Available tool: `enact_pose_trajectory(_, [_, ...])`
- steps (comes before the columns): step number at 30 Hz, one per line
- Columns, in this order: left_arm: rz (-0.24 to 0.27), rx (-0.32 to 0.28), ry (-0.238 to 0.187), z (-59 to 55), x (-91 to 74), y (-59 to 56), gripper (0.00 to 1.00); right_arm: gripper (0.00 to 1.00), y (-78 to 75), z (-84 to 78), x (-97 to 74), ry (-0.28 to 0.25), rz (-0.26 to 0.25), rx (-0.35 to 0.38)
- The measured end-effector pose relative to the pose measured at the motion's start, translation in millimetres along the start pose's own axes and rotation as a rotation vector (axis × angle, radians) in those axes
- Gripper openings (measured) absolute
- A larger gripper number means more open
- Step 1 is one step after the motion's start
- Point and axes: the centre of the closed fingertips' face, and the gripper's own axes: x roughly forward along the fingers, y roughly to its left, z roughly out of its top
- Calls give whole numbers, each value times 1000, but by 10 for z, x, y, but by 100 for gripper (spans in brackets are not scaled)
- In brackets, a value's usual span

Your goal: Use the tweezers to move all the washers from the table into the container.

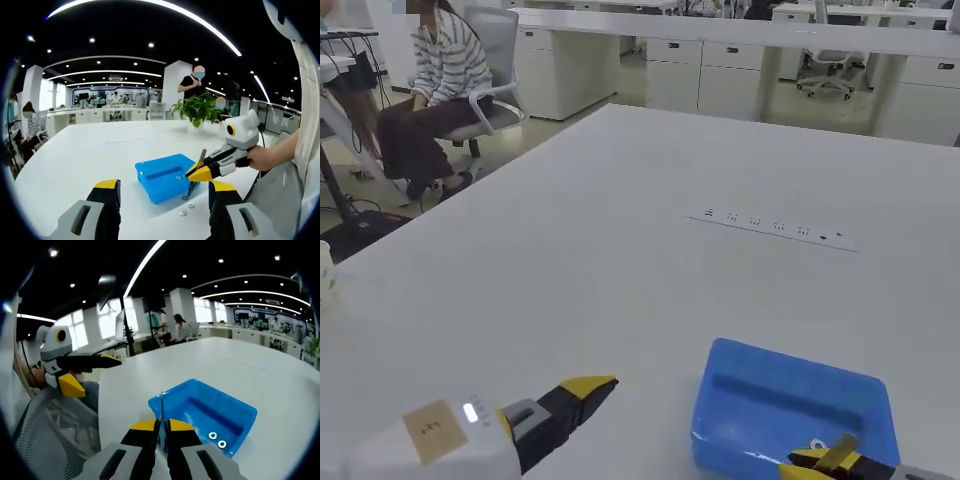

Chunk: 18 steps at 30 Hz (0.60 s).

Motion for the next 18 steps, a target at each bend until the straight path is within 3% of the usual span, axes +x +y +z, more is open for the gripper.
enact_pose_trajectory(18, [-1, 2, 4, -16, 1, -6, 72, 4, -11, -89, 62, 25, 8, -20])
